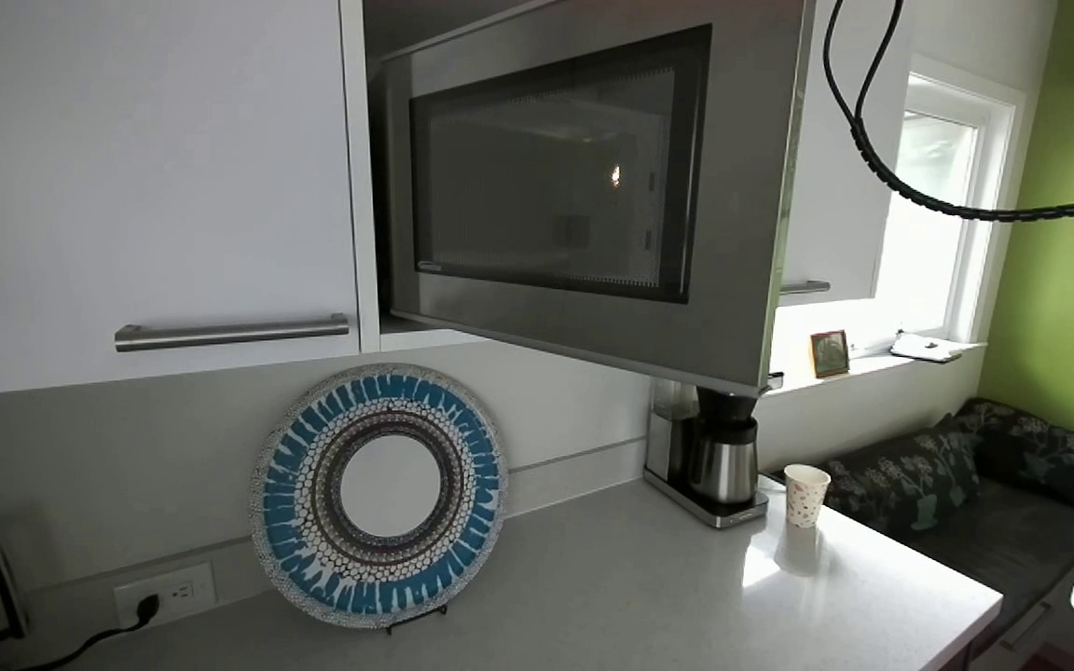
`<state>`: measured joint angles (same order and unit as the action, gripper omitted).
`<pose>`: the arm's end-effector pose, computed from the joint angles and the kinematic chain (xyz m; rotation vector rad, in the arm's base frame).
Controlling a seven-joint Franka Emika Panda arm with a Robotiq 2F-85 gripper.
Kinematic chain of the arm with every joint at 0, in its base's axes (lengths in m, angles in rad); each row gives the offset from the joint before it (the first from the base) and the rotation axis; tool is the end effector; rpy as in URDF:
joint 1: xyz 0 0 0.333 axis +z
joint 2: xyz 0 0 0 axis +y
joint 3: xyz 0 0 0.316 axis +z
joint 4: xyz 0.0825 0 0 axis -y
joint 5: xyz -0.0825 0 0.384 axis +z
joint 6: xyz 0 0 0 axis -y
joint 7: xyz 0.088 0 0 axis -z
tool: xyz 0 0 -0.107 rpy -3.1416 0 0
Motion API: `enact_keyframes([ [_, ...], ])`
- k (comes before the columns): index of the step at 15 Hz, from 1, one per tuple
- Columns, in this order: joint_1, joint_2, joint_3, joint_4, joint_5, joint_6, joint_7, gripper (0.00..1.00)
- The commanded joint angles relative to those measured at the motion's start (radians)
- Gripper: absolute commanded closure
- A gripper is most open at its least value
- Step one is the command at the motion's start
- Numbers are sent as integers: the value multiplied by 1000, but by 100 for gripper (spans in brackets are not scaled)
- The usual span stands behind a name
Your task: Put the plate in the microwave and then close the microwave door
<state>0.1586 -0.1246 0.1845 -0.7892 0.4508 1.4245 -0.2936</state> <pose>0.3017 0.1783 0.9983 -2.3195 -1.1060 -0.9961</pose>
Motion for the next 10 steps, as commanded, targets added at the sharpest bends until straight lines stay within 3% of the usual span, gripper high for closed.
enact_keyframes([
  [1,0,2,0,-7,0,-1,0,0],
  [10,-1,82,-1,-36,0,-1,0,0],
])
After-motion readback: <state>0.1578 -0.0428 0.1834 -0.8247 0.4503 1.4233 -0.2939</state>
